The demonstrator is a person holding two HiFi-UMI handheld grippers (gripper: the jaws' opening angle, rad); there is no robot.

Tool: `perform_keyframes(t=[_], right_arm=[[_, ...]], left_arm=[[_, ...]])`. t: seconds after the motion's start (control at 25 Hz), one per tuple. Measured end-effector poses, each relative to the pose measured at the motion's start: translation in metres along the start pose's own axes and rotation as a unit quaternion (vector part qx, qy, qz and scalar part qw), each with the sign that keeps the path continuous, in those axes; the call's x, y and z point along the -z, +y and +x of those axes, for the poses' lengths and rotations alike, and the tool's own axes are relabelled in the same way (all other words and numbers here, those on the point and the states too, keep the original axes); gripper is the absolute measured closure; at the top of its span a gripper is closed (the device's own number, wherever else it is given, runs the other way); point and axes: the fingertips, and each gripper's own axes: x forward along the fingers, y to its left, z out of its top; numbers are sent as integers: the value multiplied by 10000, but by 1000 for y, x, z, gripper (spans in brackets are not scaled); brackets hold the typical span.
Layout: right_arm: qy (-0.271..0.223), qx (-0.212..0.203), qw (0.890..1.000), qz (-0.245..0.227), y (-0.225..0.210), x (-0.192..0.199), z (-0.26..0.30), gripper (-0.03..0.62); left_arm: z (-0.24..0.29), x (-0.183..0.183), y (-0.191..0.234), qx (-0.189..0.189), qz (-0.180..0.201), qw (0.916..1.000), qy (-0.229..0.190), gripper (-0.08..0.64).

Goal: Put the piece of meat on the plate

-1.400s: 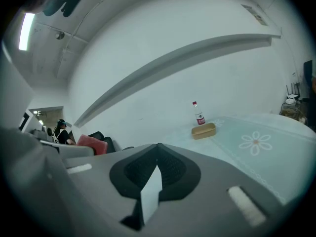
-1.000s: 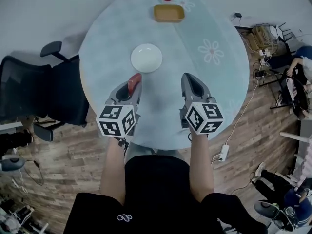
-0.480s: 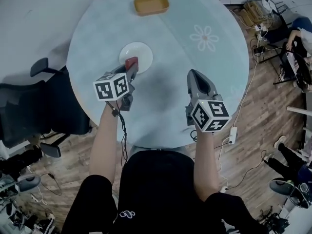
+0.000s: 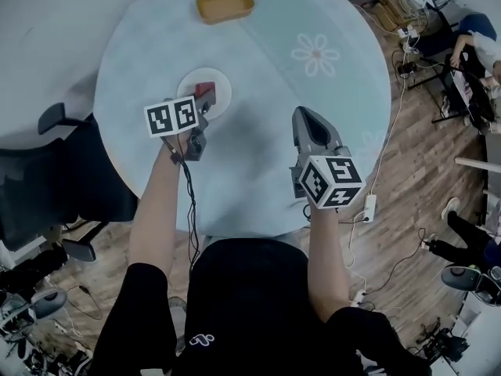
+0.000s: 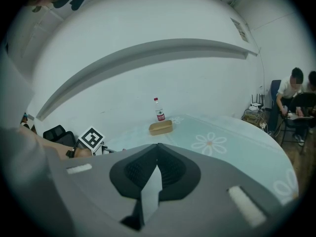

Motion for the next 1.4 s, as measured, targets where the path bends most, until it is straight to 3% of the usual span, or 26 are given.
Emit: perform_keyframes(t=[0.12,0.2,0.44,0.64,0.84,1.0,1.16,1.28,1.4], right_arm=[[17,45,10000,-11,-2,2,-1,588],[22,41,10000,-13,-2,3,0,588],[33,16,10000,-36,0,3,0,588],[53,-8,10000,-60,4,5,-3,588],[67,-42,9999,-99,9,7,-8,588],[75,-83,9999,-132,12,9,-12,588],[8,-210,9996,-195,19,5,-19,588],[-87,-399,9988,-270,33,2,-22,588],[-178,-640,9971,-382,51,-4,-23,588]], left_arm=[[4,1,3,-44,-210,9998,40,469],[7,2,4,-113,-136,9998,114,469],[10,3,6,-475,457,9972,350,462],[2,-1,16,-998,1349,9848,437,420],[-8,3,28,-1273,1576,9787,341,342],[-20,-2,27,-1316,1534,9794,9,337],[-54,-20,2,-1170,1117,9831,-858,362],[-95,-31,-19,-1209,871,9755,-1617,413],[-140,-32,-37,-1372,694,9619,-2259,464]])
